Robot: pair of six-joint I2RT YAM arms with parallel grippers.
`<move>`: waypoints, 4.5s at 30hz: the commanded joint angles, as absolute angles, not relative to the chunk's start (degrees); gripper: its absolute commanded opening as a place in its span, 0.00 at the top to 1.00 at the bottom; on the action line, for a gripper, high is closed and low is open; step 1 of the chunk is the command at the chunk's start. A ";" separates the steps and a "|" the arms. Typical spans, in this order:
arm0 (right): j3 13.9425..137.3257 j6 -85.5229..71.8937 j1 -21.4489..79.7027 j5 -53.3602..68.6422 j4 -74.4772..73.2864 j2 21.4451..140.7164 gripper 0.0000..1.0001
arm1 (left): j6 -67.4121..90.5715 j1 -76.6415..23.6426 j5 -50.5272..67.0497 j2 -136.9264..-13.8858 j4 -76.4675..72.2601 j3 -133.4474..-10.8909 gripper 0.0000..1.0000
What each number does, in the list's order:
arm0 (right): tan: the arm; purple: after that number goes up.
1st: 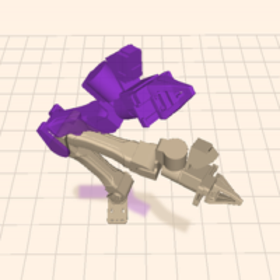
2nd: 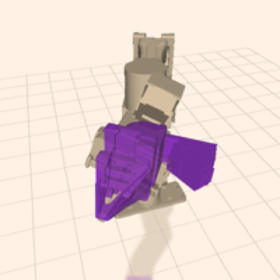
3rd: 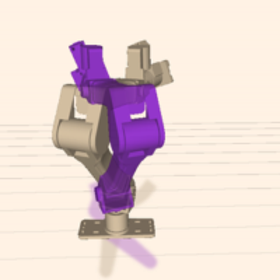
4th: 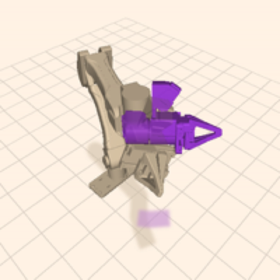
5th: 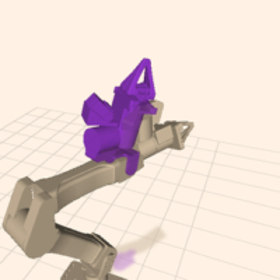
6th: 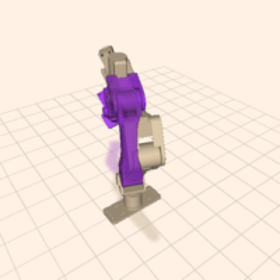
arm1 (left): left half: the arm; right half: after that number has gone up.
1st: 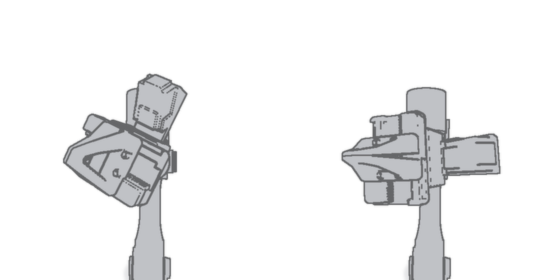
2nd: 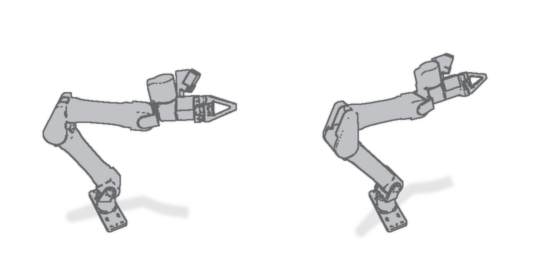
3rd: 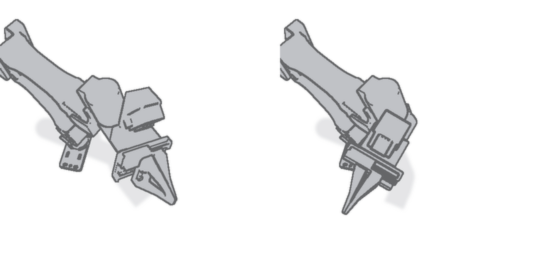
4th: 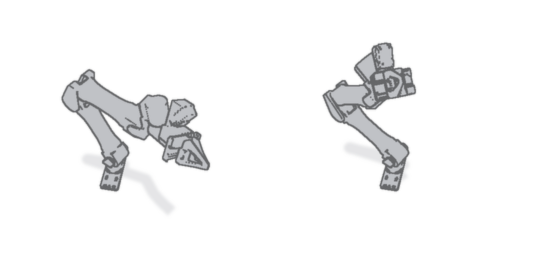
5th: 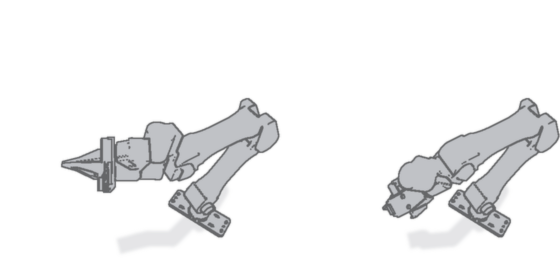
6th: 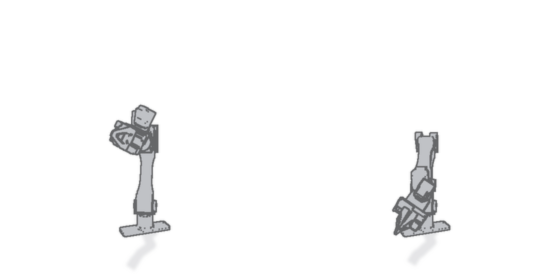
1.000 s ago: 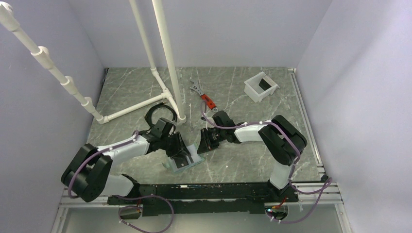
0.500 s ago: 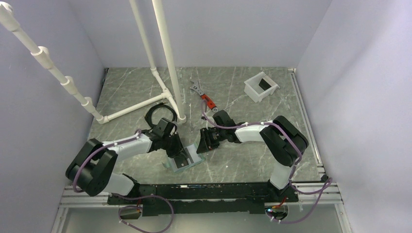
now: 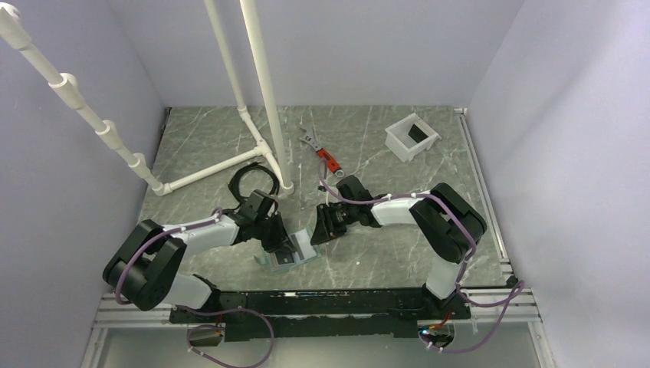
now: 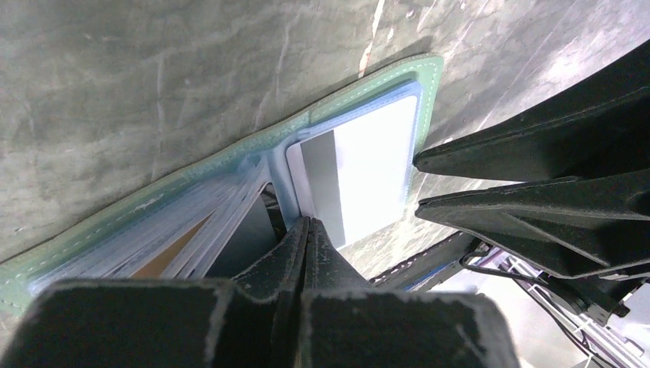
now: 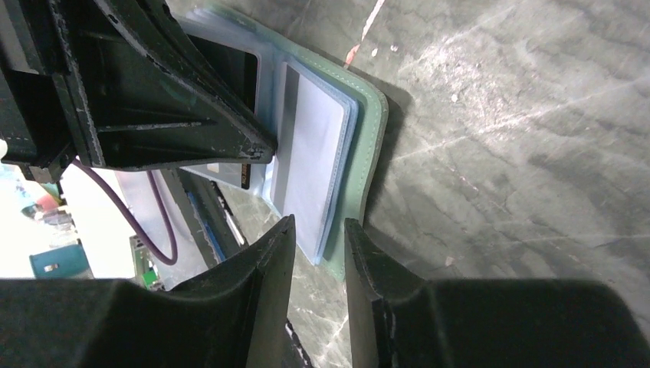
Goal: Put the credit cards into the card holder
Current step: Insert the credit card into the card holder.
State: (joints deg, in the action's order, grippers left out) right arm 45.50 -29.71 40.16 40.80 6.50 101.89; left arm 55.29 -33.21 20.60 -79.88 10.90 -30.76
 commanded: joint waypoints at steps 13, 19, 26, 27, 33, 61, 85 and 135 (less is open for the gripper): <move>44.71 -32.08 41.25 45.00 10.98 100.89 0.68 | 55.28 -33.40 17.49 -77.81 12.70 -28.46 1.00; 45.25 -31.98 41.69 44.04 10.82 102.11 0.68 | 55.37 -33.40 17.58 -77.61 12.74 -28.41 1.00; 45.49 -32.47 42.39 44.46 11.43 102.65 0.68 | 55.55 -33.40 17.84 -77.52 12.09 -28.00 1.00; 45.53 -32.66 42.51 44.58 11.64 102.73 0.68 | 55.55 -33.39 17.84 -77.52 12.00 -27.96 1.00; 45.91 -34.50 43.04 46.34 13.64 103.13 0.69 | 55.55 -33.40 18.06 -77.39 12.03 -28.32 1.00; 46.49 -49.07 43.97 51.06 28.26 106.42 0.69 | 55.96 -33.40 15.19 -64.52 21.26 -31.22 0.87; 55.83 -50.27 50.56 49.40 26.29 111.52 0.69 | 59.57 -32.72 0.32 -58.28 37.90 -39.37 0.46; 61.79 -17.38 43.70 11.98 -16.27 89.83 0.48 | 69.18 -31.64 -7.65 -66.23 40.43 -29.79 0.79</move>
State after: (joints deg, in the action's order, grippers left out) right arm 60.58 -20.32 49.60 17.74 -14.02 97.21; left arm 70.11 -31.94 -7.79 -62.57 45.76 -32.71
